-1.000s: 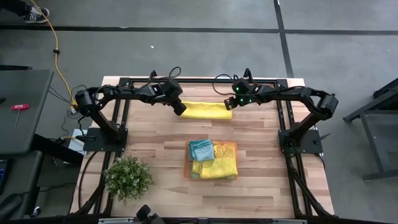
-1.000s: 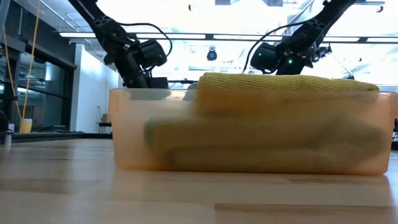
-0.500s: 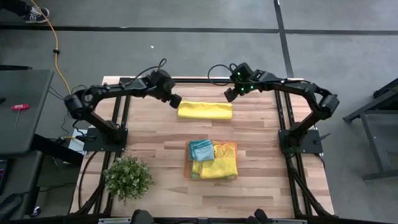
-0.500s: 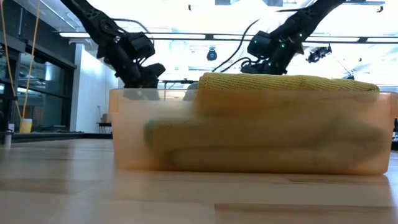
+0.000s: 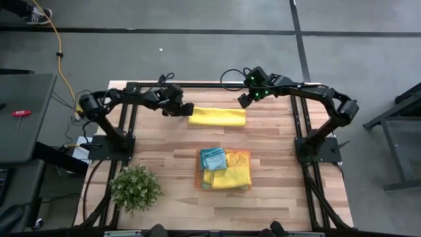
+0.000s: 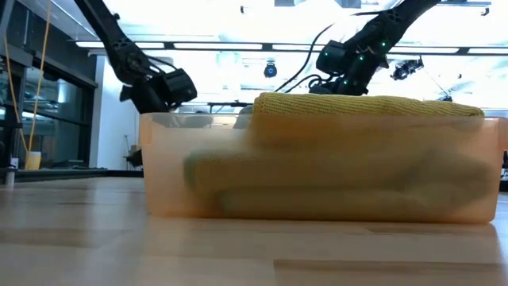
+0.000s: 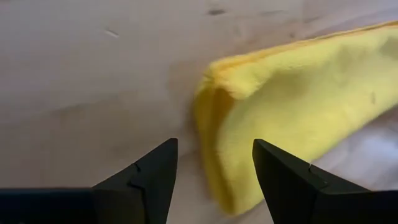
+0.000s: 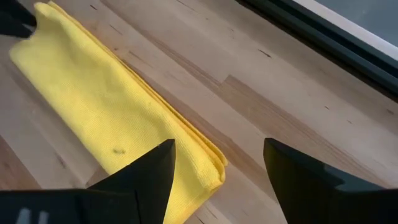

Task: Fold microfiber towels
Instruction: Fold the yellow microfiber towel

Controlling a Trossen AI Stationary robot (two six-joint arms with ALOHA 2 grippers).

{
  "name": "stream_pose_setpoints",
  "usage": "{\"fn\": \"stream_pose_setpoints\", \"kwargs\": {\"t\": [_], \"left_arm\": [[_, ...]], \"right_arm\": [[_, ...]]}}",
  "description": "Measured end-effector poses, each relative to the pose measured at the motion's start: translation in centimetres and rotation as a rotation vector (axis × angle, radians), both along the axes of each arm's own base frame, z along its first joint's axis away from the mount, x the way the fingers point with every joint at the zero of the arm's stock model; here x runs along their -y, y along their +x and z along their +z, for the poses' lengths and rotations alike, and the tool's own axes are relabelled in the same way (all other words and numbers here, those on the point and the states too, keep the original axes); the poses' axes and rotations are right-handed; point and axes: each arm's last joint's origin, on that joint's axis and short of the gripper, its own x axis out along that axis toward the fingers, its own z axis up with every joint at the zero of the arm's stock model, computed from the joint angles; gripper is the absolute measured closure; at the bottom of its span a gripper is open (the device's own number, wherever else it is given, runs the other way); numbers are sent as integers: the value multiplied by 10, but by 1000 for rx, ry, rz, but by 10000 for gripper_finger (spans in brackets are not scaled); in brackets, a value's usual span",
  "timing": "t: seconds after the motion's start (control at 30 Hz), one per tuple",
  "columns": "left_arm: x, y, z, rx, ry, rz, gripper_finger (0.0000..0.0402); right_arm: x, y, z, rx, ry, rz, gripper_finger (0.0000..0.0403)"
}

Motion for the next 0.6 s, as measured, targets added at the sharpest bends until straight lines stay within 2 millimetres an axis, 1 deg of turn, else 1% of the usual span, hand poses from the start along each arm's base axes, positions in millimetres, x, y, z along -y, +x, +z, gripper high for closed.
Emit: {"fn": "stream_pose_setpoints", "kwargs": {"t": [0.2,0.33,0.4,0.43,0.5,0.6], "left_arm": [[-7,10,-17,104,-80,3,204],[-7,15,-16,105,-65,-8,205],[-7,15,-17,115,-59,-25,213],[-7,15,-17,116,-51,-32,222],[-7,16,-17,111,-41,-46,251],[-5,14,-19,91,-34,-76,324]], "right_arm": [[-1,-1,-1,-7,9,-1,167],[-2,-3,-2,-31,30,3,167],[-3,-4,-3,-44,40,4,167],[-4,-4,-3,-50,41,9,167],[-4,-5,-4,-58,47,10,167],[-5,-6,-4,-66,55,10,167]]}}
